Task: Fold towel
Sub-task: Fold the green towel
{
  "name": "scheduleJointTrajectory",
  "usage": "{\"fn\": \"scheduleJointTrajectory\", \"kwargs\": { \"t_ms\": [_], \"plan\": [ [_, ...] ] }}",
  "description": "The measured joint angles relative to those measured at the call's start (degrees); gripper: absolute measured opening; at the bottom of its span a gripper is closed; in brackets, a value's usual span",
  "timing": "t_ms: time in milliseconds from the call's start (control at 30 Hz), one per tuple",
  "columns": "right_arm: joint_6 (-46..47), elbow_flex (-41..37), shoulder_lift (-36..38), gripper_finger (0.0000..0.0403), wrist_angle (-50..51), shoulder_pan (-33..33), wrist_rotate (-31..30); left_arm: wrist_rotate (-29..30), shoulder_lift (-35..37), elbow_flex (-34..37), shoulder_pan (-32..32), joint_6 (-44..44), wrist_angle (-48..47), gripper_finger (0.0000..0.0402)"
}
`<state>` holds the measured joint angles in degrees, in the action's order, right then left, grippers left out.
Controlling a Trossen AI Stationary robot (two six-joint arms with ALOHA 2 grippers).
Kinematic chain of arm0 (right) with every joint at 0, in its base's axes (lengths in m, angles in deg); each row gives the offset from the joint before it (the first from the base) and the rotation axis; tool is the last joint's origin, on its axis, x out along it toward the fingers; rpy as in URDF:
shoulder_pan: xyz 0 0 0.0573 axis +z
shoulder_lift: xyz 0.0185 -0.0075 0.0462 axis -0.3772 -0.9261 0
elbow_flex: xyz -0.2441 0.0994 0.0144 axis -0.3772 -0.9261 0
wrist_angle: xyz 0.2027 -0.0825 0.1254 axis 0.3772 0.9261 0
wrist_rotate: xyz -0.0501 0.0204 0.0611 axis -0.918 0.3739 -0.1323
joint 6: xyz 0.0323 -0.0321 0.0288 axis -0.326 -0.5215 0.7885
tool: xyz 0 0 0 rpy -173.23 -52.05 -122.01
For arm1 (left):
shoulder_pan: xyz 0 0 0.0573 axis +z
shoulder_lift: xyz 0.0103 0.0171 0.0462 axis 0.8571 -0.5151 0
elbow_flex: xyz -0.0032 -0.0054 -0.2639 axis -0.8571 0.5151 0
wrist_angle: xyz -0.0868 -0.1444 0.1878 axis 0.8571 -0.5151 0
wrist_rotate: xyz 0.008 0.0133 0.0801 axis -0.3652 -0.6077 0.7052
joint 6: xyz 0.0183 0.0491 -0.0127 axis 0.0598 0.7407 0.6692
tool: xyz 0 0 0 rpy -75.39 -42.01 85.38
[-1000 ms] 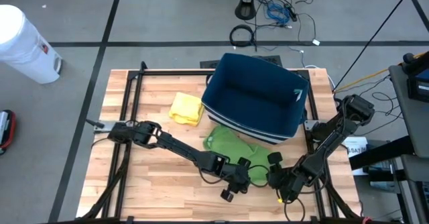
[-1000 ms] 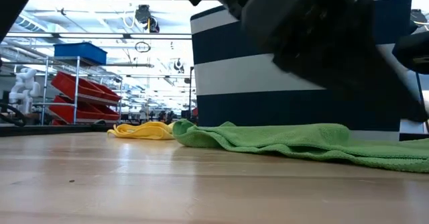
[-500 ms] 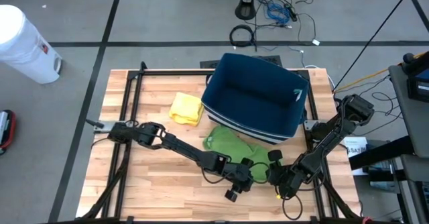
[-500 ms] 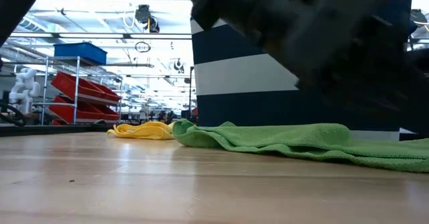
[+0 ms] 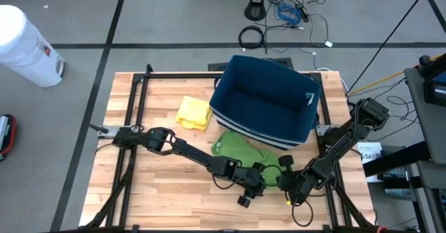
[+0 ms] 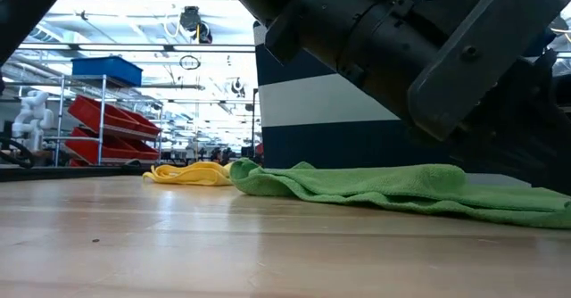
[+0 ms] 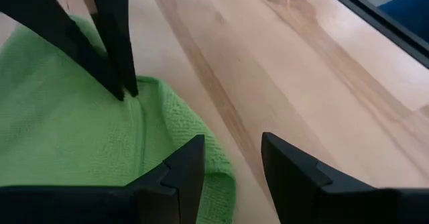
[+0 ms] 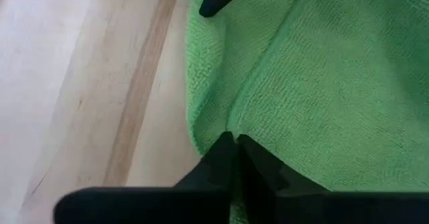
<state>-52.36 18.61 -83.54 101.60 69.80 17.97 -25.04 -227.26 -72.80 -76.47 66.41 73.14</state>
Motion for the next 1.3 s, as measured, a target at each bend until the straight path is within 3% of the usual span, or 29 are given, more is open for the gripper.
{"fn": "scheduleJointTrajectory", "kwargs": {
  "t_ms": [233,533,700,767,1067,1300],
  "plan": [
    [-0.1,0.0,0.2,0.0002,-0.1,0.0,-0.1,0.0,0.0,0.0,-0.1,-0.3,-0.1,0.0154],
    [-1.9,1.1,7.1,0.0001,-2.3,0.0,-2.7,0.0,0.0,0.0,-0.2,-1.0,-0.4,0.0154],
    [-6.0,1.2,8.7,0.0,-13.6,-0.7,0.2,0.0,0.0,0.0,-0.2,-1.2,-0.5,0.0154],
    [-7.3,1.3,7.5,0.0,-17.2,-1.0,0.2,0.0,0.0,0.0,-0.2,-1.3,-0.5,0.0154],
    [-4.8,1.2,-2.2,0.0,-16.3,-4.2,2.0,0.2,0.0,0.0,-0.6,-1.5,-0.5,0.0154],
    [-4.2,1.2,-4.0,0.0008,-17.4,-4.3,2.4,0.2,0.0,0.0,-1.0,-1.5,-0.6,0.0154]
  ]
}}
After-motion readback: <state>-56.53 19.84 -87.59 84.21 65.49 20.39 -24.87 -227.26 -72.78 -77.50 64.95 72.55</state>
